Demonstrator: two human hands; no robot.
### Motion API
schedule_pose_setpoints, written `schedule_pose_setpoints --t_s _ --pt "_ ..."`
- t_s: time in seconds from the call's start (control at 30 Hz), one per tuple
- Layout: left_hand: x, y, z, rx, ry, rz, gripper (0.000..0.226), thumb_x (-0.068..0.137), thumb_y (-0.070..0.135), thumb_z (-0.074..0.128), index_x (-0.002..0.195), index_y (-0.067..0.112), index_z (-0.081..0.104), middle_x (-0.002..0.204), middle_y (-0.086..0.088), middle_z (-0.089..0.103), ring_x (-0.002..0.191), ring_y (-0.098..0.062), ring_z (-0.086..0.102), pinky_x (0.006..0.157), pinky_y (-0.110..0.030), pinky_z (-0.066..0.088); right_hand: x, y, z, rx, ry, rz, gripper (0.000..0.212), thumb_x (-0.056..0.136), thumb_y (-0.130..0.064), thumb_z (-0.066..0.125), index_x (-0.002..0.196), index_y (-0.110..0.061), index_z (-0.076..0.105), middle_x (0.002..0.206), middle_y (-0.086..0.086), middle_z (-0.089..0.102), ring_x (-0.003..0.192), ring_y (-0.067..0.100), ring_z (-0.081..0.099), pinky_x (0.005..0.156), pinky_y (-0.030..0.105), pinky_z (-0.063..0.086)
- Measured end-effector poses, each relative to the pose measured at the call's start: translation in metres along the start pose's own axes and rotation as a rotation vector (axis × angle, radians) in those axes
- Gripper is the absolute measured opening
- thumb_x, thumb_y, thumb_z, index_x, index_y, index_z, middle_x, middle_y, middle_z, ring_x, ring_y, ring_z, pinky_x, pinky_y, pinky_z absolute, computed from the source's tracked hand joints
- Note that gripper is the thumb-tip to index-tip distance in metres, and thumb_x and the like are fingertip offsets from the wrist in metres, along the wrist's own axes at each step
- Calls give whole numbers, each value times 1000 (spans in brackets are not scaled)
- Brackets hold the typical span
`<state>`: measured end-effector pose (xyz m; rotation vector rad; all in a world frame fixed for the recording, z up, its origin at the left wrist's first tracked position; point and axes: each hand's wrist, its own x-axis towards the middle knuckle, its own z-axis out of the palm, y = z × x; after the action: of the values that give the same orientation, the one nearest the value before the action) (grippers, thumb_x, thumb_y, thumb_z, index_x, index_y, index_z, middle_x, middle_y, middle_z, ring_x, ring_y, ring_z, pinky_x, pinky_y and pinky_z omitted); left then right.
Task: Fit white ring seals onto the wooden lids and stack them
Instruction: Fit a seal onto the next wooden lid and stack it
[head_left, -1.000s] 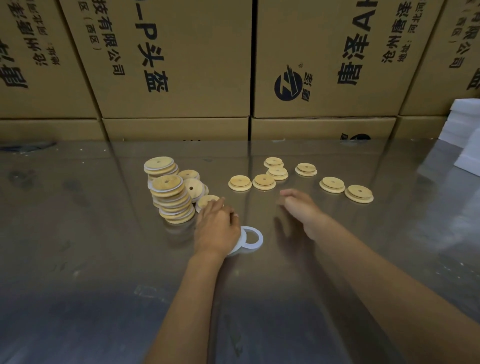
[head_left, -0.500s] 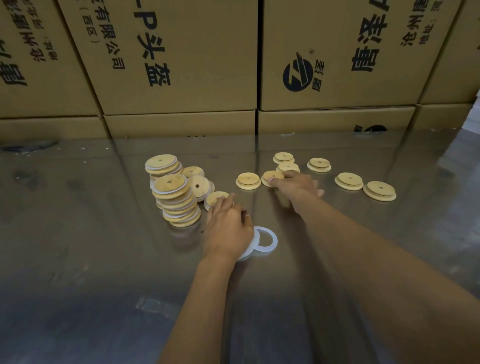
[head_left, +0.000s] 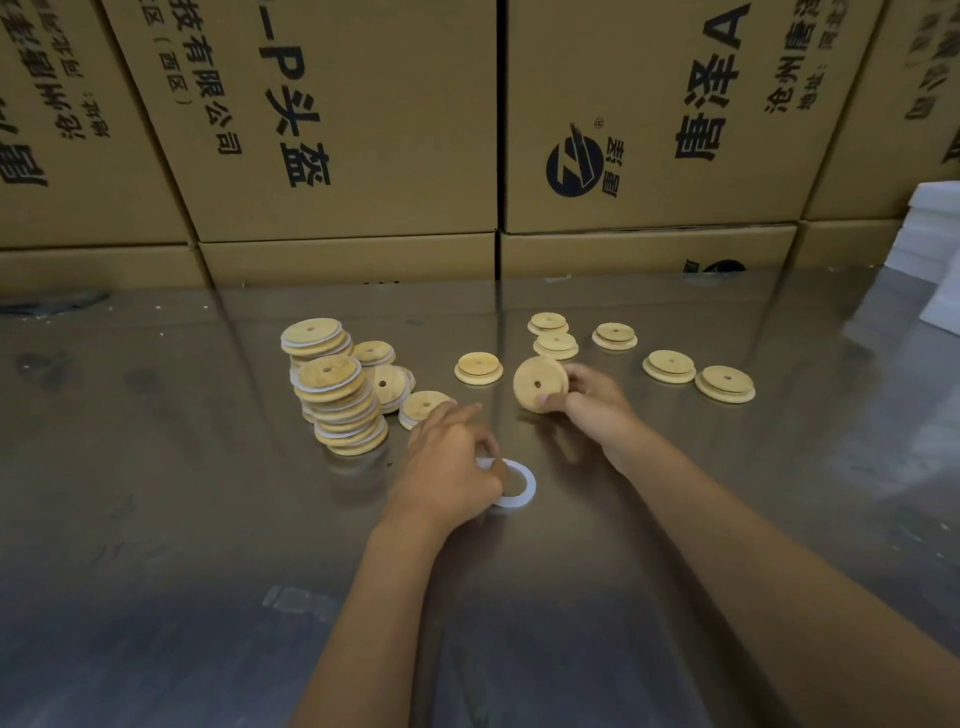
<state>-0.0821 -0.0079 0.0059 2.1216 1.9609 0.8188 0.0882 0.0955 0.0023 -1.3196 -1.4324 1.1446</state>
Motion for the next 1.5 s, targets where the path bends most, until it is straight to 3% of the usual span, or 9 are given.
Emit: schedule_pose_setpoints --t_s 0.1,0.2,0.37,0.47,0.7,0.97,1.23,1.37,1.5 --pt "-4 6 1 6 33 40 7 79 18 67 86 21 68 118 6 61 121 -11 41 89 -14 19 -27 3 -2 48 -22 -34 12 89 -14 70 98 -22 67 102 -2 73 95 12 64 75 20 46" --pt "-4 16 -1 -163 71 -9 12 79 12 68 81 24 66 101 10 63 104 -10 47 85 -20 30 -51 0 -4 130 -29 -49 9 95 -16 65 103 -17 67 100 -2 75 96 13 68 82 20 50" --pt "-1 35 -7 -683 74 -156 7 82 7 73 81 14 71 87 -19 70 70 -13 54 68 -23 46 -79 -7 -7 131 -148 -54 17 94 -16 63 106 -21 73 101 0 76 99 15 70 89 27 52" --pt "1 36 -6 -792 164 -196 6 83 4 73 83 10 71 84 -12 73 70 -11 61 65 -14 49 -86 -8 -8 172 -215 -44 18 95 -16 59 102 -20 75 91 -4 75 86 6 69 73 15 50" --pt "3 32 -2 -770 282 -242 14 81 3 74 76 16 71 69 2 66 62 -4 57 60 -11 47 -83 -7 -7 168 -259 -32 23 95 -13 52 99 -16 74 89 -2 72 84 8 66 77 16 49" --pt "2 33 -5 -837 269 -263 10 77 -1 73 74 8 72 77 -9 71 75 -19 66 68 -20 51 -82 -9 -9 194 -271 -39 29 93 -9 51 98 -21 77 100 1 75 86 5 68 70 10 49" --pt "0 34 -7 -888 185 -216 5 78 -5 71 79 -1 68 82 -16 71 75 -17 66 73 -30 53 -82 -9 -11 198 -257 -35 28 98 -22 48 108 -19 75 113 5 73 113 23 64 102 33 47" --pt "-1 37 -3 -881 152 -165 11 80 -5 71 77 5 67 79 -10 72 72 -9 66 70 -20 53 -84 -5 -11 198 -247 -129 17 92 -21 69 109 -21 72 107 0 74 97 4 66 81 12 48" --pt "1 35 1 -856 138 -167 14 83 -3 70 78 10 67 81 -5 72 74 -8 67 74 -23 54 -81 2 -10 243 -211 -182 17 92 -9 68 106 -16 73 103 3 75 91 5 67 78 14 51"
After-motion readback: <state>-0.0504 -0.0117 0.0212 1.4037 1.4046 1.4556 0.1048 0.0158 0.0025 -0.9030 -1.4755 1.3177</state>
